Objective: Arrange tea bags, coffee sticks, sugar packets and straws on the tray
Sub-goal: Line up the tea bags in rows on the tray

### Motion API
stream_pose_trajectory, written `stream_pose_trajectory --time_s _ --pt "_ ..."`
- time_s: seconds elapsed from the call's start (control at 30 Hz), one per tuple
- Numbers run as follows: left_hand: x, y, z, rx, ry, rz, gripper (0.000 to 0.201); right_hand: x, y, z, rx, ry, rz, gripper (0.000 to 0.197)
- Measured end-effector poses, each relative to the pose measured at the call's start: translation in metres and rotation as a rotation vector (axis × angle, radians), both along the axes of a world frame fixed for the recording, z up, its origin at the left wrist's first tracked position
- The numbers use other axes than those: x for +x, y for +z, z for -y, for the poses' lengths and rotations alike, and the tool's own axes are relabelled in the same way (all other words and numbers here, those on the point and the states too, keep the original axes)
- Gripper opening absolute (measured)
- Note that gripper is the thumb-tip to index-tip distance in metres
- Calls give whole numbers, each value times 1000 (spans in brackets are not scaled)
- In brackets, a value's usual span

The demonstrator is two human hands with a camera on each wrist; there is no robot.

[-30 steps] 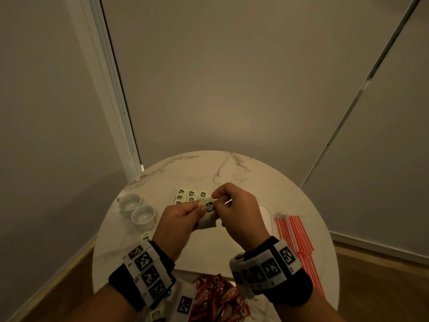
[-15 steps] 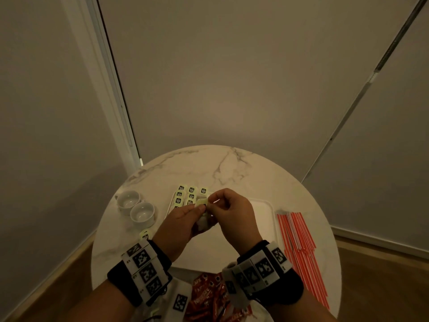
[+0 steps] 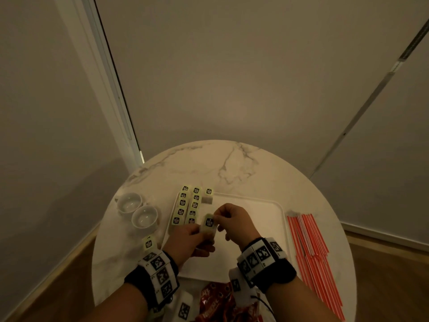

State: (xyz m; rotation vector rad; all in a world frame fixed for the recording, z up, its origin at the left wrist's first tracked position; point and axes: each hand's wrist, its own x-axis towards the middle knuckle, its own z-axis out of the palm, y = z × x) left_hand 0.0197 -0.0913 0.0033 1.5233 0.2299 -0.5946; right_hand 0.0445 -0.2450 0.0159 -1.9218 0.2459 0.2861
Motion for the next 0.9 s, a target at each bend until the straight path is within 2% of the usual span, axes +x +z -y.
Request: stream_pose_trajectory --time_s 0.1,0.23,0.4,0.63,0.83,0.9 --pt "5 -18 -1 24 -30 -87 26 22 -29 -1 -49 4 -52 11" --pt "9 -31 -10 62 -15 -158 53 48 -62 0 -129 20 -111 16" --pt "11 -27 -31 136 -186 -83 32 82 -85 -1 -207 -28 -94 18" --pt "10 -16 -47 195 -160 39 22 118 -92 -4 -270 -89 -34 9" --pt "11 -21 -58 208 -138 44 18 117 -102 -7 -256 -182 -16 2" --pt "12 -25 -64 204 -117 41 18 111 -108 -7 -245 -249 -66 8"
